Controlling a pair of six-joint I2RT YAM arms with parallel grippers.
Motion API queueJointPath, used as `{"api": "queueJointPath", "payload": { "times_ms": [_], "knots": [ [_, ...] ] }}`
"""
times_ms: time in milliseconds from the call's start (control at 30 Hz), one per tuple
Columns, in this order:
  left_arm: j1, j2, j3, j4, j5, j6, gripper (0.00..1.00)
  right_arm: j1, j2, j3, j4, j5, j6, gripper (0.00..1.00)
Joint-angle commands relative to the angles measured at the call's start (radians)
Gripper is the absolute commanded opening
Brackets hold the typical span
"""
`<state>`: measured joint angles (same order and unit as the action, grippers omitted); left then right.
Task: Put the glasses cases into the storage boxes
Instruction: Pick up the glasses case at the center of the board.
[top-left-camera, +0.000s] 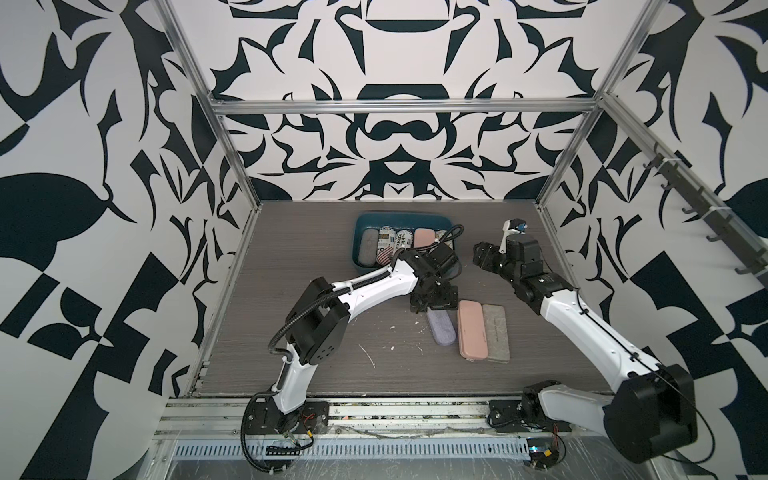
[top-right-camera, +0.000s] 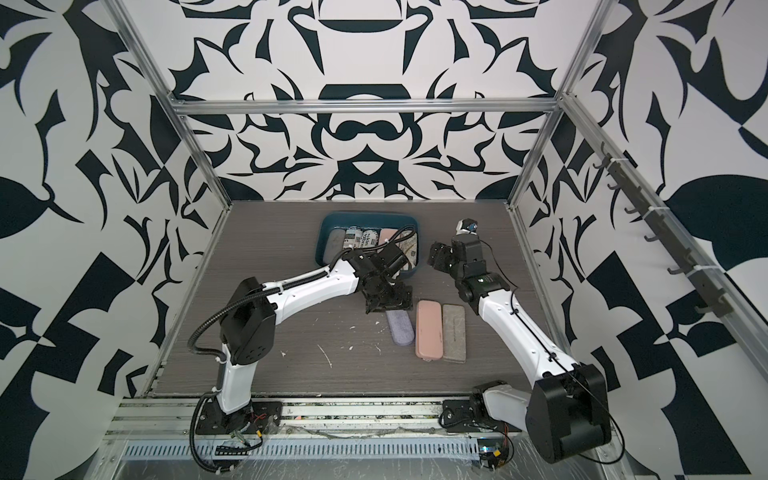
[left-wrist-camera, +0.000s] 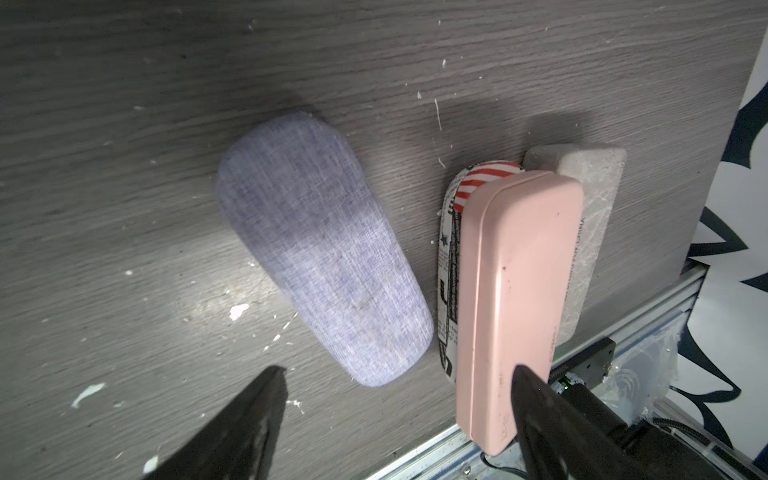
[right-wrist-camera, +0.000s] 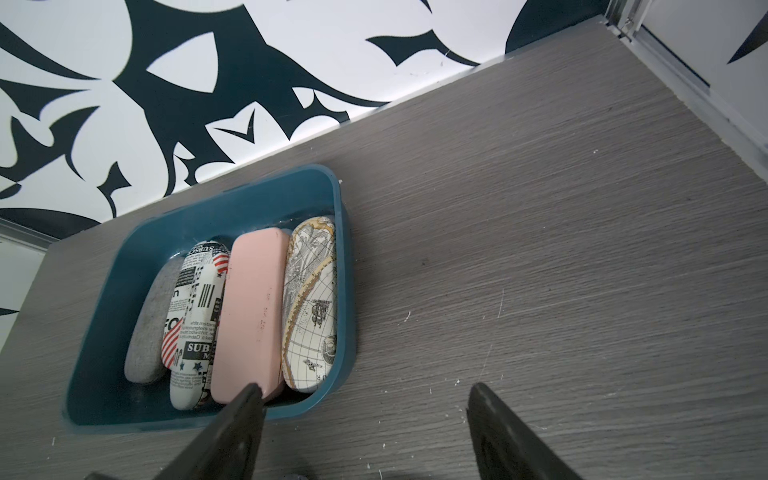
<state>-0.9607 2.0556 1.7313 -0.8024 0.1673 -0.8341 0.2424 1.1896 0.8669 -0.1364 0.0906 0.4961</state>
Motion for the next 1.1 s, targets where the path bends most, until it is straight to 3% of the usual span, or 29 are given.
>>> {"api": "queueJointPath", "payload": {
  "times_ms": [0,467,533,1067],
  "knots": [
    [-0.001,0.048,0.058,-0.118,0.034,-0.063,0.87,-0.004,-0.039,-0.015,0.027,0.006,0.007,0.80],
    [-0.009,0.195,0.276,-0.371,-0.026,-0.187,0.86,-0.018,-0.076,-0.045,0.042,-0.027,0.014,0.80],
    [-0.011,0.224,0.311,-0.398,-0.030,-0.188,0.81,-0.020,-0.074,-0.046,0.043,-0.032,0.015,0.80],
    [-0.011,0.361,0.425,-0.442,-0.023,-0.206,0.82,-0.031,-0.056,-0.064,0.065,-0.052,0.026,0.80]
  ]
}}
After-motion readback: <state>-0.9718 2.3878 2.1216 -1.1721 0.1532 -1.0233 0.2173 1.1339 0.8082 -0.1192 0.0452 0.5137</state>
